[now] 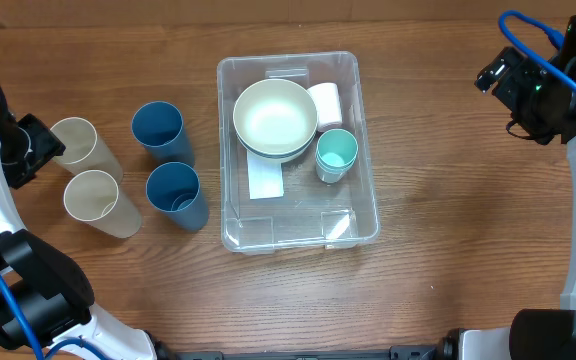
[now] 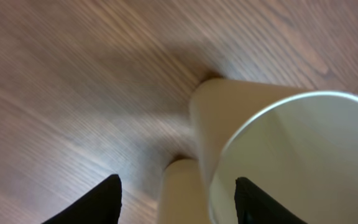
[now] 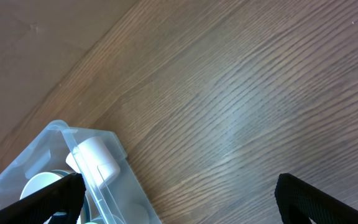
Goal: Pack container
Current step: 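Grasp the cream cup with the left gripper and place it in the bin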
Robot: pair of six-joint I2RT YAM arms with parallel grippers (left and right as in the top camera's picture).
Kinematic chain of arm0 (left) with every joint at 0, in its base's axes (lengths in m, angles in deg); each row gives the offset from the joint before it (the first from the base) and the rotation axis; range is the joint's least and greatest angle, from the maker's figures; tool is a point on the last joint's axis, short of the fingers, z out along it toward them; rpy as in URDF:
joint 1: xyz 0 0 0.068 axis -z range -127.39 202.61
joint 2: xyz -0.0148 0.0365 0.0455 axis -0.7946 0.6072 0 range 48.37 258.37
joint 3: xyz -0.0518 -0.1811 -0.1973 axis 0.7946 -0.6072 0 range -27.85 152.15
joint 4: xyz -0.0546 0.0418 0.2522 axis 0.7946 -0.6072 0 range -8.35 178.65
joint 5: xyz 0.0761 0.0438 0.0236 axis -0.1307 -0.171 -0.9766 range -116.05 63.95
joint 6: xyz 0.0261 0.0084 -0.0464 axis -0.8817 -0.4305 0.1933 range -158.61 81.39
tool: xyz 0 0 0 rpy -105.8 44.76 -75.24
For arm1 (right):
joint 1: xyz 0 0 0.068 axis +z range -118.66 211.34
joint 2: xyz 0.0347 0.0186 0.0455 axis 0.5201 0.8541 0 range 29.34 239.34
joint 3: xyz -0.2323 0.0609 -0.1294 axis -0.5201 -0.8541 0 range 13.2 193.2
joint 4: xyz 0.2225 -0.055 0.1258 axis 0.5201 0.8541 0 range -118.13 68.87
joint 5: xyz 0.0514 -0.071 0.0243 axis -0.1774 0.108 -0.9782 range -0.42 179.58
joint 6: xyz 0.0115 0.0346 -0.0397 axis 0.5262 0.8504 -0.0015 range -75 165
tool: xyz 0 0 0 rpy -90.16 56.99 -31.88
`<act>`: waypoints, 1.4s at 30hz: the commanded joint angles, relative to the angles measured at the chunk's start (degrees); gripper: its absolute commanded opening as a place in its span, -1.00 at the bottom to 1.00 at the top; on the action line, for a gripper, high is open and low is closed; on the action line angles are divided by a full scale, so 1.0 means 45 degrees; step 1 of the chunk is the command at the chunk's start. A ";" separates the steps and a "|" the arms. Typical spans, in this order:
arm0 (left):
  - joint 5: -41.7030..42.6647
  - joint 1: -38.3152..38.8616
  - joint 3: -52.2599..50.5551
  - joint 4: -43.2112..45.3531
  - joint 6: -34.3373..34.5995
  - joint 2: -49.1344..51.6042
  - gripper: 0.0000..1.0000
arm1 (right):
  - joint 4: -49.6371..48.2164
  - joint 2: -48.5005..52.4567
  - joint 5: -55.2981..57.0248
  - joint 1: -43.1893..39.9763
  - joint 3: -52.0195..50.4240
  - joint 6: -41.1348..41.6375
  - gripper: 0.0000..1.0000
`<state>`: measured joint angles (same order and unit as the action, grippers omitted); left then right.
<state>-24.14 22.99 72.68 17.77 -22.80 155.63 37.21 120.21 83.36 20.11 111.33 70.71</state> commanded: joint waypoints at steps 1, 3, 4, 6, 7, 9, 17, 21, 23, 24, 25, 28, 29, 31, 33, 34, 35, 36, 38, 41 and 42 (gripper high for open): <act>0.0962 0.0039 -0.1107 0.0923 -0.0811 -0.0146 -0.06 | -0.0063 -0.0068 -0.0073 0.0000 0.0117 0.0058 1.00; 0.0767 0.0034 -0.1331 0.1035 -0.0801 -0.0146 -0.81 | -0.0063 -0.0068 -0.0073 0.0000 0.0117 0.0058 1.00; 0.0724 -0.0015 -0.1253 0.1025 -0.0801 -0.0155 -0.90 | -0.0063 -0.0068 -0.0073 0.0000 0.0117 0.0058 1.00; 0.0471 -0.0175 -0.0661 0.0578 -0.0743 -0.0267 -0.92 | -0.0063 -0.0068 -0.0073 0.0000 0.0117 0.0058 1.00; 0.0350 -0.0248 -0.0136 0.0185 -0.0748 -0.0330 -0.92 | -0.0063 -0.0068 -0.0073 0.0000 0.0117 0.0058 1.00; -0.0097 -0.0321 0.1632 -0.0976 -0.0364 -0.0573 -0.92 | -0.0063 -0.0068 -0.0073 0.0000 0.0117 0.0058 1.00; 0.1491 0.2822 0.7189 -0.3356 -0.0607 -0.3060 -0.92 | -0.0063 -0.0068 -0.0073 0.0000 0.0117 0.0058 1.00; 0.1253 0.7587 0.7184 -0.3803 -0.1088 -0.3774 -0.92 | -0.0063 -0.0068 -0.0073 0.0000 0.0117 0.0058 1.00; -0.0121 1.0185 0.6917 -0.4245 -0.0835 -0.3410 -0.92 | -0.0068 -0.0068 -0.0073 0.0000 0.0117 0.0058 1.00; -0.0792 1.1064 0.6635 -0.4376 -0.0597 -0.3162 -0.92 | -0.0063 -0.0068 -0.0073 0.0000 0.0117 0.0058 1.00; -0.1185 1.1623 0.6348 -0.4439 -0.0437 -0.2963 -0.92 | -0.0063 -0.0068 -0.0073 0.0000 0.0117 0.0058 1.00; -0.1953 1.3134 0.4663 -0.4294 -0.0068 -0.1807 -0.92 | -0.0063 -0.0068 -0.0073 0.0000 0.0117 0.0058 1.00; -0.1948 1.3333 0.4313 -0.4167 -0.0068 -0.1515 -0.92 | -0.0063 -0.0068 -0.0073 0.0000 0.0117 0.0058 1.00; -0.1996 1.3692 0.3560 -0.3861 0.0126 -0.0563 -0.92 | -0.0068 -0.0068 -0.0073 0.0000 0.0117 0.0058 1.00; -0.1982 1.3838 0.3317 -0.3560 0.0155 0.0170 -0.92 | -0.0068 -0.0068 -0.0073 0.0000 0.0117 0.0058 1.00; -0.1987 1.3940 0.3298 -0.3313 0.0151 0.0685 -0.92 | -0.0063 -0.0068 -0.0073 0.0000 0.0117 0.0058 1.00; -0.1987 1.4022 0.3298 -0.3075 0.0107 0.1015 -0.92 | -0.0063 -0.0068 -0.0068 0.0000 0.0117 0.0058 1.00; -0.1987 1.4066 0.3298 -0.2822 0.0107 0.1287 -0.92 | -0.0063 -0.0068 -0.0068 0.0000 0.0117 0.0058 1.00; -0.1982 1.4105 0.3298 -0.2278 0.0107 0.1865 -0.92 | -0.0063 -0.0068 -0.0073 0.0000 0.0117 0.0058 1.00; -0.1982 1.4105 0.3298 -0.1904 0.0107 0.2351 -0.92 | -0.0063 -0.0068 -0.0073 0.0000 0.0117 0.0058 1.00; -0.1982 1.4100 0.3298 -0.1875 0.0107 0.2463 -0.90 | -0.0063 -0.0068 -0.0073 0.0000 0.0117 0.0058 1.00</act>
<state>-32.35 86.02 87.15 8.84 -23.52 164.94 37.23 120.21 83.36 20.11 111.33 70.71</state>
